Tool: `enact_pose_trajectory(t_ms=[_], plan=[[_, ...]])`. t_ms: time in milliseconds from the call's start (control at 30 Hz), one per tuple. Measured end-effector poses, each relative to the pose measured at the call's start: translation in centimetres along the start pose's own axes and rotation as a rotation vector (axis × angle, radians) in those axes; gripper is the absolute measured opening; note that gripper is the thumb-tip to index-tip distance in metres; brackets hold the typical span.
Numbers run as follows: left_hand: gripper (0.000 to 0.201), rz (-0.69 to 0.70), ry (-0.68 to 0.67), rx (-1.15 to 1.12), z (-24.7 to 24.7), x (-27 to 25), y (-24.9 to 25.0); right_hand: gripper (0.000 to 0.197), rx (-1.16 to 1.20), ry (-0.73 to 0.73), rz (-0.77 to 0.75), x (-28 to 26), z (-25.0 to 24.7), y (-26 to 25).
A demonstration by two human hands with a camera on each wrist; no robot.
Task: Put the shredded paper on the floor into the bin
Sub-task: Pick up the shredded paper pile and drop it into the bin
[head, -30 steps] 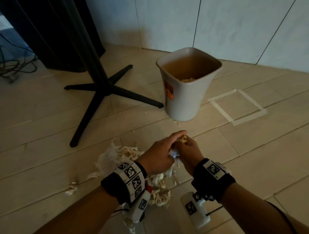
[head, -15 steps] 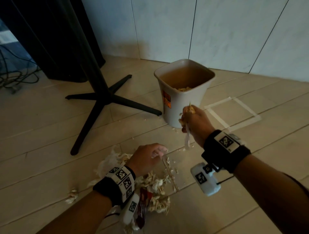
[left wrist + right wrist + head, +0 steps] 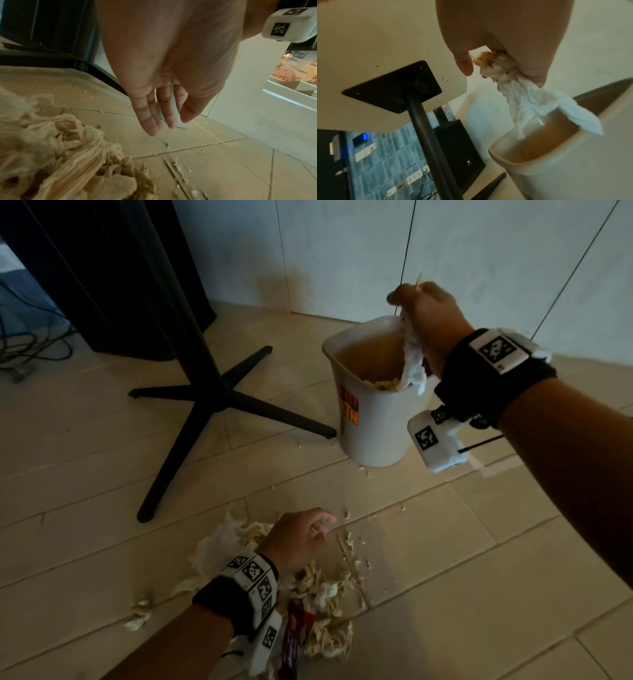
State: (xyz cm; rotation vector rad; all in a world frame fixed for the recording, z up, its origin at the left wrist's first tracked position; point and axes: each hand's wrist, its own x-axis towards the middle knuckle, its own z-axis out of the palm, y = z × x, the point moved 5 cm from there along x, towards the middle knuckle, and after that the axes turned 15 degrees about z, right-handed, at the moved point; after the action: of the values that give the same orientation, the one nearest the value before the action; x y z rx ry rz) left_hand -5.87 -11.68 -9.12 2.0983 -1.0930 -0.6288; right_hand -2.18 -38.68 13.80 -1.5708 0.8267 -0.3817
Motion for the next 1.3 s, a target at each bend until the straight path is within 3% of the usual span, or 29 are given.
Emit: enact_pose_trajectory(t_ms=[200, 367, 433, 533, 633, 700, 833, 933, 1000, 1100, 1300], plan=[[0.035, -0.011, 0.061, 0.085, -0.7, 0.2, -2.9, 0.036, -0.113, 0.055, -0.018, 2.6, 1.1, 1.8], [0.030, -0.001, 0.172, 0.446, -2.8, -0.1, -5.0, 0.036, -0.325, -0.029, -0.025, 3.0, 2.5, 4.3], [0.025, -0.088, 0.197, 0.590, -4.0, -0.9, -5.9, 0.042, -0.411, -0.037, -0.055, 2.6, 2.7, 4.7], [0.027, -0.328, 0.199, 0.677, -5.8, -2.8, -8.5, 0.047, -0.519, -0.065, -0.112, 1.2, 2.9, 5.4], [0.056, -0.586, 0.094, 0.533, -6.6, -4.8, -11.4, 0.043, -0.635, -0.025, -0.250, -0.7, 2.9, 5.6], [0.077, -0.663, -0.014, 0.396, -6.0, -5.6, -12.4, 0.043, -0.658, -0.021, -0.310, -2.4, 3.1, 5.8], [0.093, -0.636, -0.161, 0.321, -4.2, -5.6, -12.9, 0.036, -0.650, -0.052, -0.433, -6.2, 3.6, 6.3], [0.079, -0.591, -0.226, 0.416, -3.2, -4.8, -12.2, 0.030, -0.674, -0.101, -0.467, -8.7, 3.7, 7.2], [0.057, -0.523, -0.175, 0.487, -3.1, -4.5, -11.5, 0.027, -0.658, -0.140, -0.466, -10.2, 3.6, 8.1], [0.044, -0.456, -0.085, 0.489, -3.8, -4.5, -10.3, 0.025, -0.570, -0.240, -0.380, -11.9, 3.7, 10.1], [0.029, -0.275, 0.193, 0.379, -7.0, -4.1, -6.2, 0.027, -0.417, -0.422, 0.012, -13.7, 4.7, 15.2]])
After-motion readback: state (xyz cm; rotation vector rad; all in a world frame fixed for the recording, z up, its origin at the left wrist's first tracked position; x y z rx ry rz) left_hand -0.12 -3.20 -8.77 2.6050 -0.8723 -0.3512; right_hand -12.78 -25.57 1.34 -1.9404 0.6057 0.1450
